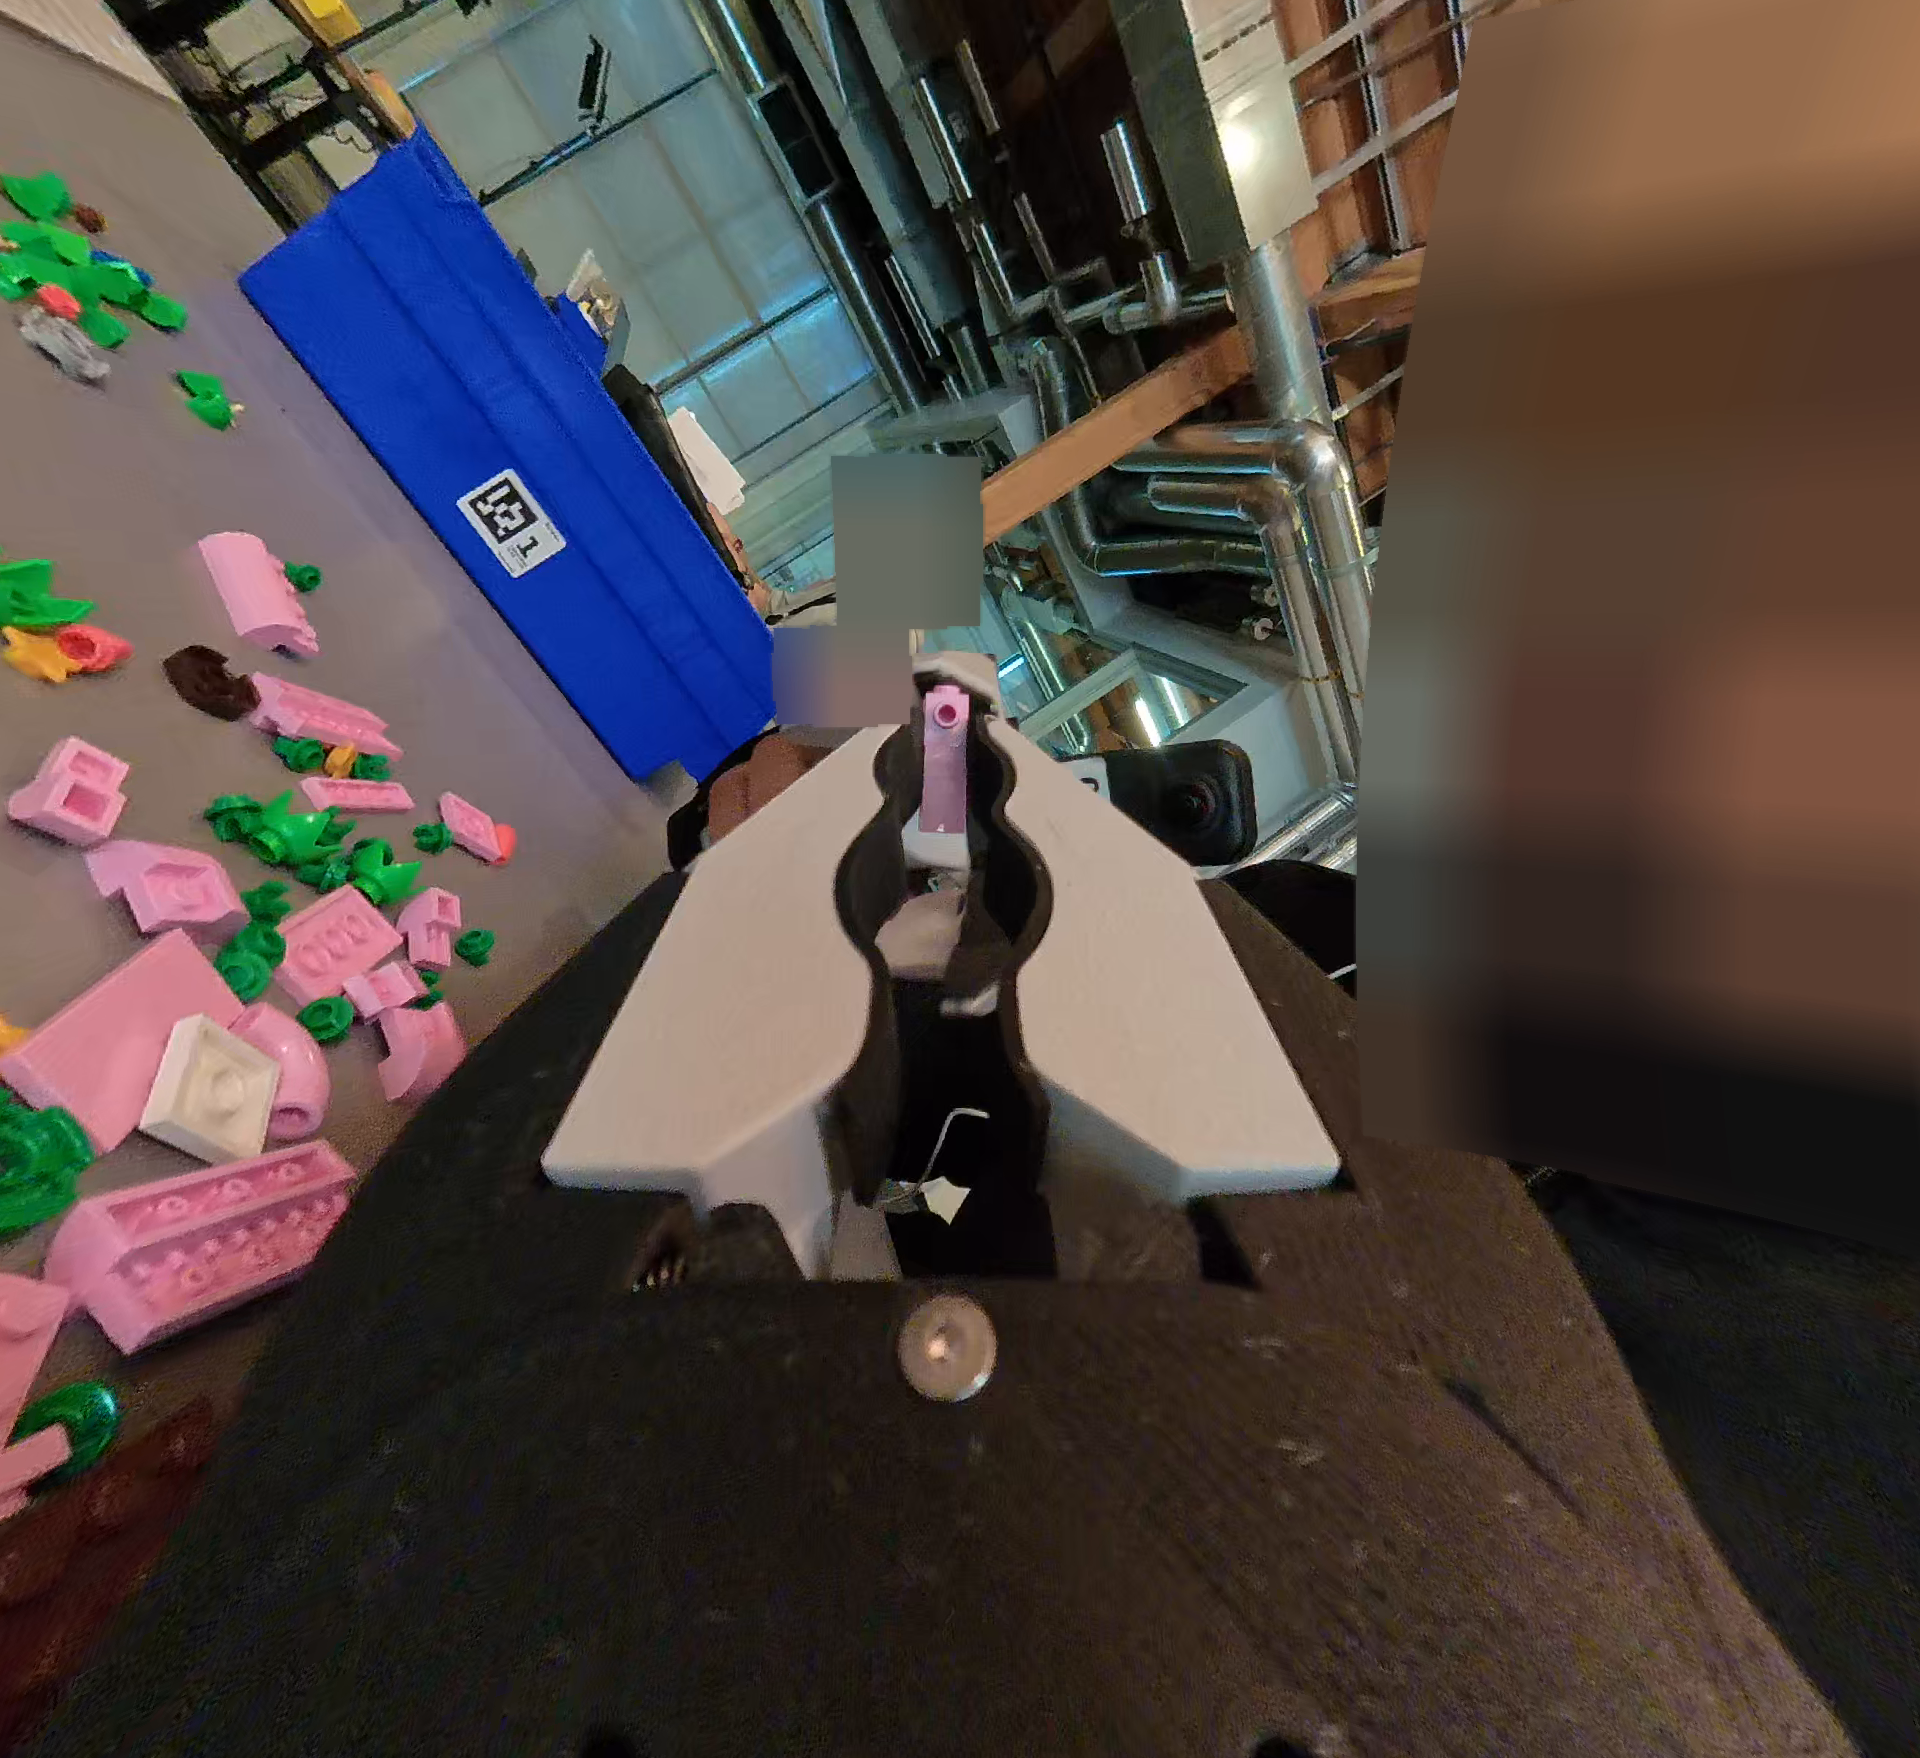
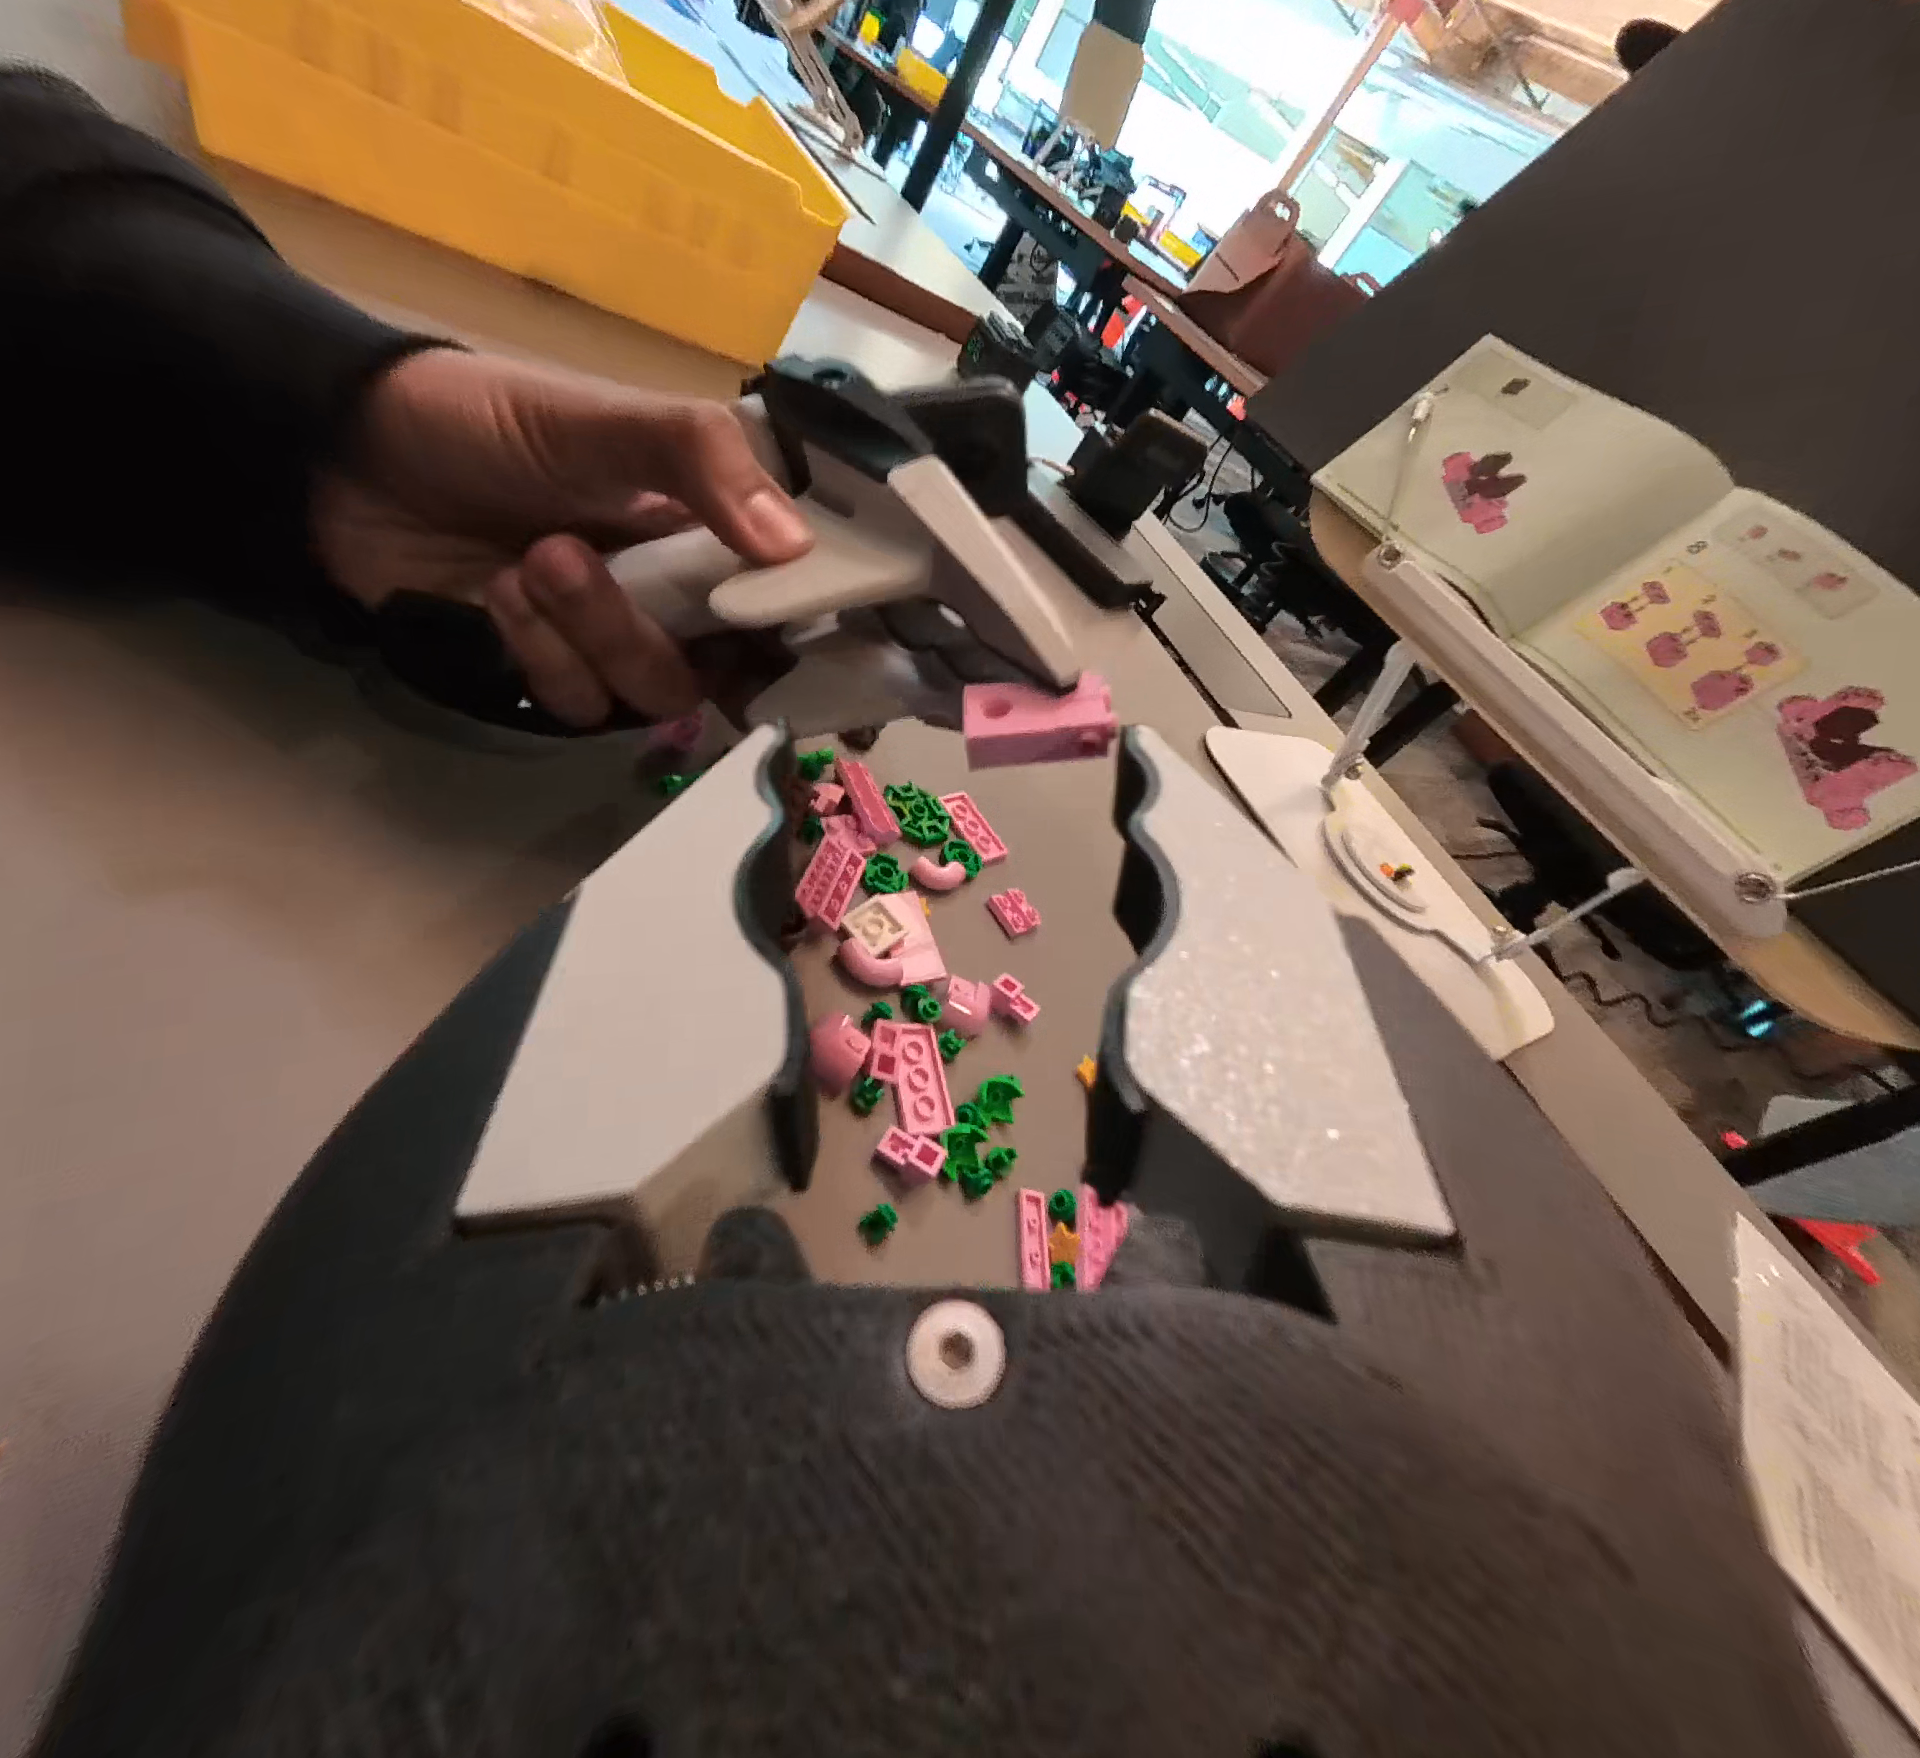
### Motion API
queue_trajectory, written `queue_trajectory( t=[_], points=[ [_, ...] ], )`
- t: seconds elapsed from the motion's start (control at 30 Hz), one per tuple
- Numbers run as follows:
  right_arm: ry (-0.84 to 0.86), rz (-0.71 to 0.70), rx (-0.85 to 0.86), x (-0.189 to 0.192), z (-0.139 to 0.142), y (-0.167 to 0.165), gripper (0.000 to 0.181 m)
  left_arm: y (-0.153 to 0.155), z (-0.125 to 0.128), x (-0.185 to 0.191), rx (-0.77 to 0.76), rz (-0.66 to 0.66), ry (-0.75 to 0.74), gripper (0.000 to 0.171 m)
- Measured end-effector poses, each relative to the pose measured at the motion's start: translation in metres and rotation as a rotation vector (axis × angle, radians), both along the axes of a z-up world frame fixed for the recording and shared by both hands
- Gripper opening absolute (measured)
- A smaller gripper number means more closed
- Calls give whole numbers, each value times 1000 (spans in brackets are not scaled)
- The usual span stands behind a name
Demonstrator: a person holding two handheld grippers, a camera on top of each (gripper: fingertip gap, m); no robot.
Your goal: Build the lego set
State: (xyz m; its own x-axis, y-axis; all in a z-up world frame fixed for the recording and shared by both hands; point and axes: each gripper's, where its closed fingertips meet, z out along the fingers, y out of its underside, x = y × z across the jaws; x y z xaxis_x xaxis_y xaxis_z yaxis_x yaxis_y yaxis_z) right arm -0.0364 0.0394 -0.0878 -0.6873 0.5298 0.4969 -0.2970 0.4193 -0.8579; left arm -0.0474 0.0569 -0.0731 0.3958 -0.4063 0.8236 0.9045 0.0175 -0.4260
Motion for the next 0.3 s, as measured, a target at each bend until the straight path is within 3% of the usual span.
queue_trajectory(
  t=[0.03,0.1,0.3],
  points=[
    [14,0,-15,1,4,1,56,0,-2,0,-2,-1,-6,6],
    [29,9,-24,3,7,1,45,0,-5,0,-4,-11,-17,6],
    [39,-11,23,1,2,3,41,3,-6,8,3,-51,-25,6]
  ],
)
